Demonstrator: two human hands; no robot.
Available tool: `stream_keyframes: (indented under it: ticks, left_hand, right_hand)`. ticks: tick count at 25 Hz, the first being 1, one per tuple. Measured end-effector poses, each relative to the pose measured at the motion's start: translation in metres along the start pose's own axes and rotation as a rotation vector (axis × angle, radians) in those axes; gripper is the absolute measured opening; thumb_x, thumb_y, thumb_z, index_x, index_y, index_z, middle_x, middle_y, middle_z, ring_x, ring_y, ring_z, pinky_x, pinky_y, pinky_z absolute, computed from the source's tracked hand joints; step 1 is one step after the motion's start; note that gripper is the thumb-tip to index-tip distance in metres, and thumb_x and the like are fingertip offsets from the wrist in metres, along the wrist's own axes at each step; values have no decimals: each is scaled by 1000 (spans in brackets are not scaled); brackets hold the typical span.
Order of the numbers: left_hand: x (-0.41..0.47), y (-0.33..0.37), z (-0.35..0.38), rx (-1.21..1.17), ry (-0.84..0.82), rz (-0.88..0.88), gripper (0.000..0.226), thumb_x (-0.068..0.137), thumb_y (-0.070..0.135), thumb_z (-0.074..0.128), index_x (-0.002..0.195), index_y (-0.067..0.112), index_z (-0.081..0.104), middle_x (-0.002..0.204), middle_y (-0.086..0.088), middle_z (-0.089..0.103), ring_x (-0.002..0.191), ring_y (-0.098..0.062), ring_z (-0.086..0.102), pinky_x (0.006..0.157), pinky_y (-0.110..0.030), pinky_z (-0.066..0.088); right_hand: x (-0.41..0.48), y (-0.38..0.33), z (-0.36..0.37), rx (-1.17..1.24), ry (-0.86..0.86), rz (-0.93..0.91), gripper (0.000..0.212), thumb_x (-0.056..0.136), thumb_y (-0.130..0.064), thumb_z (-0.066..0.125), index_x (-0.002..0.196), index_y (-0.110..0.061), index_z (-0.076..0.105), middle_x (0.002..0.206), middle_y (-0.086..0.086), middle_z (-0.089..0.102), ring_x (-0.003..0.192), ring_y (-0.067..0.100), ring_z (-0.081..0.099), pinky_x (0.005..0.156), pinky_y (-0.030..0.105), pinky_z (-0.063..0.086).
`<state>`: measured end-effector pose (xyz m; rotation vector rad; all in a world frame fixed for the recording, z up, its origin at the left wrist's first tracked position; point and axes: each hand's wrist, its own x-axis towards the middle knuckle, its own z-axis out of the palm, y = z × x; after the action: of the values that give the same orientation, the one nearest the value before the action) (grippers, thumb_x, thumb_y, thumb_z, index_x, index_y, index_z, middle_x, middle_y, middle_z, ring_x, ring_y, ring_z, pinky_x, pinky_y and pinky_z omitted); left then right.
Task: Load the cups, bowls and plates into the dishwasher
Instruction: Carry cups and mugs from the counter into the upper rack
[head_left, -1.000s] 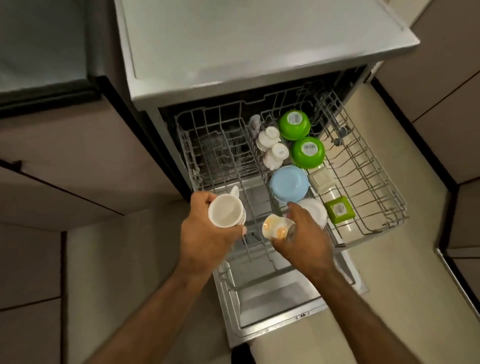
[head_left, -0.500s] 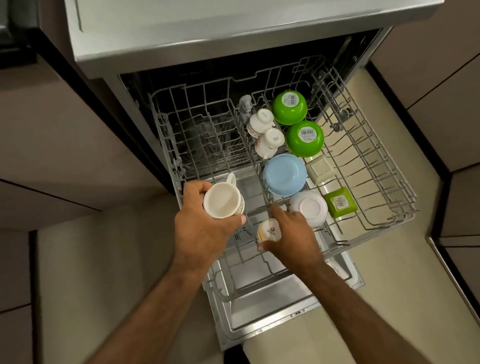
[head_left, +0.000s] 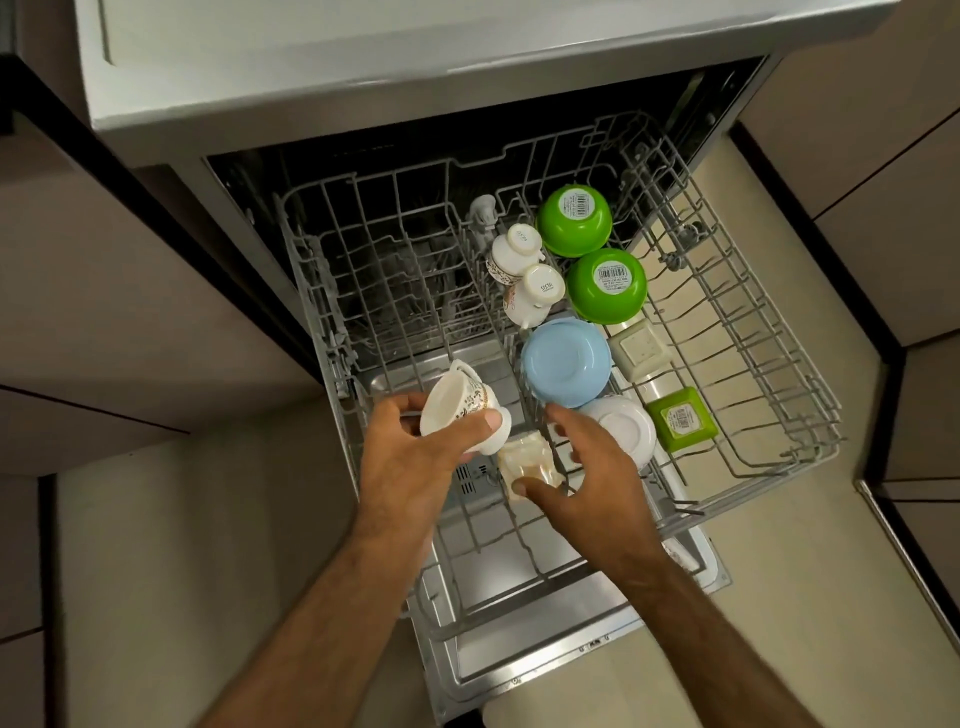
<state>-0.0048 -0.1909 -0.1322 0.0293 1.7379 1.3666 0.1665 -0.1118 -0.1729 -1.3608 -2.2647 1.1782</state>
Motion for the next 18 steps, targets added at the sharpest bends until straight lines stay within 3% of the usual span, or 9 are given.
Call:
stream_keyframes:
  ticks: [1, 3, 5, 8, 10, 13, 15, 18]
  left_hand:
    - [2, -1, 3, -90, -13, -64, 66, 64, 21, 96, 119, 17, 58, 116, -9, 70, 100, -23, 75, 79, -37, 63]
    - [5, -2, 11, -249, -40, -178, 62, 71, 16, 91, 123, 7, 57, 114, -16, 73, 94, -27, 77, 72, -32, 63]
    - [6, -3, 18, -331, -52, -251, 59, 75, 15, 86, 125, 0, 60, 107, -18, 76, 89, -27, 77, 63, -29, 61]
    - [9, -4, 23, -387, -30, -270, 62, 73, 13, 86, 127, -4, 60, 107, -19, 76, 85, -26, 77, 63, -29, 63]
    - [12, -2, 21, -428, 13, -234, 70, 66, 15, 87, 127, -2, 59, 113, -19, 74, 84, -23, 78, 70, -32, 64]
    - [19, -1, 17, -457, 79, -202, 59, 70, 10, 86, 121, 3, 57, 112, -13, 72, 90, -24, 77, 83, -40, 63]
    - [21, 1, 16, -460, 84, -188, 47, 76, 7, 84, 114, 8, 56, 110, -12, 72, 95, -26, 76, 87, -42, 62]
    - [22, 0, 17, -442, 66, -151, 48, 76, 6, 84, 115, 7, 56, 110, -12, 73, 93, -24, 77, 79, -36, 63]
  right_hand:
    - [2, -4, 0, 269, -38, 75, 77, 74, -23, 90, 140, -26, 50, 132, -17, 60, 120, 4, 56, 95, 19, 48]
    - [7, -9, 4, 719, -103, 163, 84, 76, -10, 86, 147, -22, 42, 138, -8, 61, 124, 17, 61, 97, 37, 54]
    - [13, -13, 9, 868, -123, 169, 86, 75, -5, 84, 148, -18, 40, 138, -2, 62, 122, 24, 63, 94, 44, 56]
    - [18, -9, 9, 931, -117, 171, 73, 80, -7, 79, 144, -19, 45, 135, 1, 64, 121, 24, 64, 92, 39, 56]
    - [22, 0, 7, 812, -39, 187, 55, 88, -9, 70, 138, -22, 52, 129, 0, 68, 118, 19, 65, 98, 40, 55]
    - [31, 8, 9, 173, 79, 138, 39, 95, -20, 68, 132, -25, 59, 118, -12, 68, 108, 7, 62, 95, 35, 55]
    - [39, 5, 14, -154, 42, -10, 39, 95, -33, 65, 132, -23, 59, 119, -8, 66, 109, 12, 59, 90, 29, 50]
    - [52, -3, 21, -380, 11, -28, 49, 91, -44, 63, 133, -19, 57, 126, 1, 64, 112, 22, 59, 87, 36, 51]
